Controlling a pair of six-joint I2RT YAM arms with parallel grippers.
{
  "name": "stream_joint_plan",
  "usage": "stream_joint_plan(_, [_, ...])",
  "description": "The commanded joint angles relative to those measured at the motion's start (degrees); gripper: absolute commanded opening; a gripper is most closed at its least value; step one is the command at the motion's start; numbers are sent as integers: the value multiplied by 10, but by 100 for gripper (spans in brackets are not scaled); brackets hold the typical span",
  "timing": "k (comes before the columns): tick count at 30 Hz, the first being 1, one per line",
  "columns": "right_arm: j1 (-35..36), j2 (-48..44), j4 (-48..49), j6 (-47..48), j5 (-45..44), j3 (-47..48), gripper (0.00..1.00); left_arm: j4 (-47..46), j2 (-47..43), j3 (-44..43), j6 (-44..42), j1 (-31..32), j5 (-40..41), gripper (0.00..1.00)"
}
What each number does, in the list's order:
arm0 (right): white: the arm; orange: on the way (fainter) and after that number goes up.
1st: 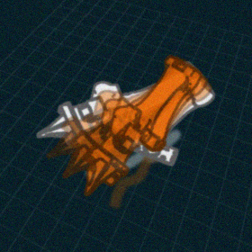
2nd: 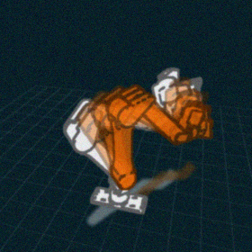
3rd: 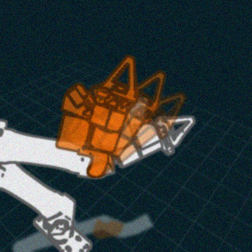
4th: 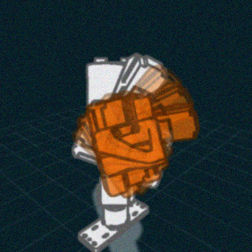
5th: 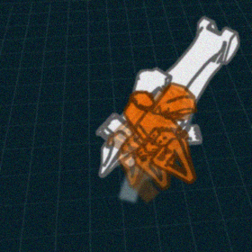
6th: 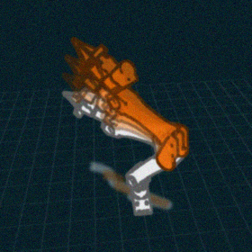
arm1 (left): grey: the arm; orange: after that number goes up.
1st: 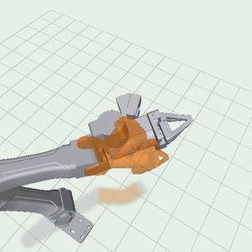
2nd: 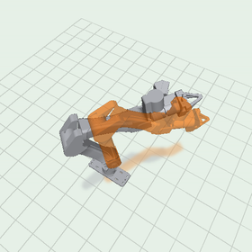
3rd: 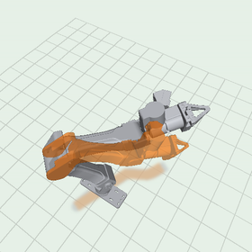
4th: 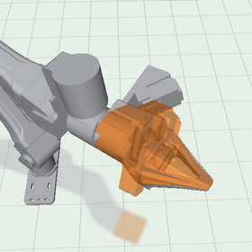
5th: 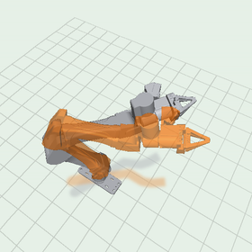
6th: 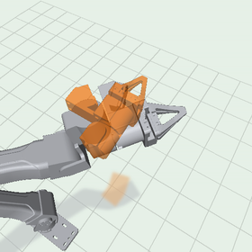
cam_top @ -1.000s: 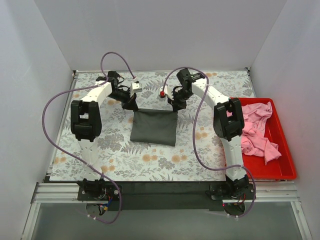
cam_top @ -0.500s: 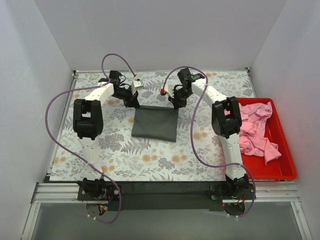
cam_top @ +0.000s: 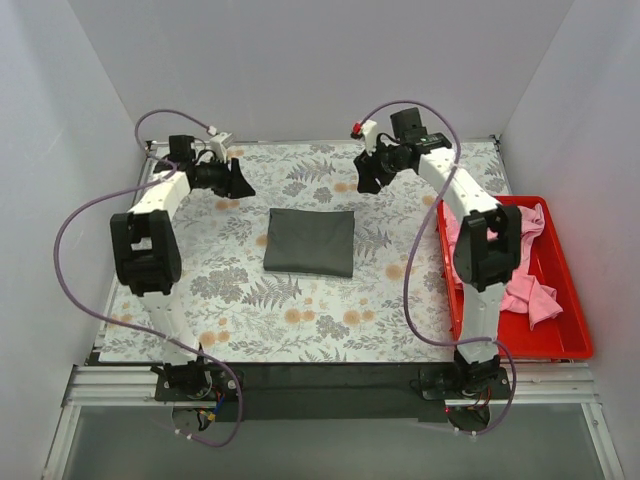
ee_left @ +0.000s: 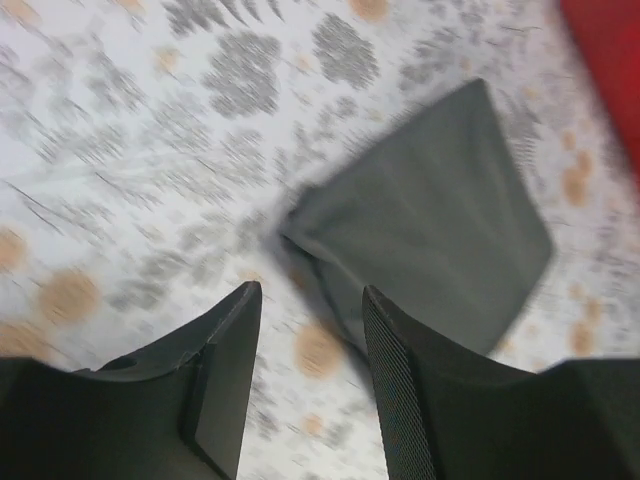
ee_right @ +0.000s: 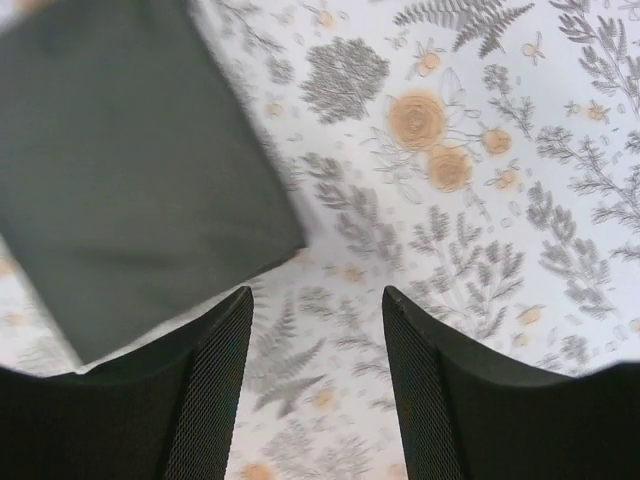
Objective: Fold and stack the t-shirts
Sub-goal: Fold the tshirt
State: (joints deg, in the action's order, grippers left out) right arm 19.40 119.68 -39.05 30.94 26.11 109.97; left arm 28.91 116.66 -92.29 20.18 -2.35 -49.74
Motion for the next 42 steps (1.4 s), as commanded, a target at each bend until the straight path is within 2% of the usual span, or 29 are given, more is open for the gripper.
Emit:
stream_joint_plan(1, [6, -95, 55, -187, 138, -95, 62, -73, -121, 115, 213, 24, -64, 44])
stream_joint_plan(2, [8, -104, 85, -213, 154, -123, 62, -87, -136, 143, 248, 41, -70, 44])
stream_joint_plan(6, [41, -139, 175, -339, 231, -247, 63, -240, -208, 295, 447, 100, -103, 45])
stream_joint_plan(10, [71, -136, 333, -509, 298, -361, 61, -286, -201, 374, 520, 141, -116, 45])
stream_joint_plan(11, [78, -138, 351, -522, 294, -394, 59, -335, -197, 405, 541, 146, -119, 44])
stream_joint_plan(14, [97, -119, 417, -576, 305, -427, 53, -381, -174, 435, 593, 149, -121, 43])
stream_joint_plan(21, [75, 4, 459, -615, 312, -456, 45, -399, -76, 454, 598, 130, -94, 42])
stream_joint_plan(26, [37, 26, 460, -607, 302, -499, 43, -423, -8, 462, 602, 78, -114, 41])
stream_joint_plan(29, [21, 10, 458, -594, 298, -522, 42, -426, -10, 473, 595, 70, -128, 41])
stream_joint_plan(32, [20, -29, 449, -572, 289, -521, 42, -431, -49, 483, 598, 70, -156, 41])
stream_joint_plan(34, [20, -58, 427, -545, 273, -513, 42, -429, -106, 487, 579, 70, -174, 42])
stream_joint_plan(36, [20, -107, 392, -521, 244, -496, 42, -364, -171, 478, 548, 65, -158, 43])
stream_joint_plan(37, [20, -126, 391, -506, 234, -494, 42, -329, -193, 469, 502, 62, -126, 43])
stream_joint_plan(38, [20, -165, 370, -497, 224, -490, 45, -253, -221, 449, 481, 58, -87, 44])
stream_joint_plan(39, [20, -184, 349, -486, 202, -486, 47, -223, -250, 441, 461, 58, -37, 44])
stream_joint_plan(40, [20, -203, 336, -476, 188, -484, 50, -207, -315, 440, 456, 60, 11, 45])
stream_joint_plan(41, [20, -238, 324, -449, 174, -480, 55, -202, -344, 445, 459, 64, 71, 47])
stream_joint_plan(42, [20, -254, 300, -435, 143, -473, 59, -199, -367, 447, 461, 72, 96, 58])
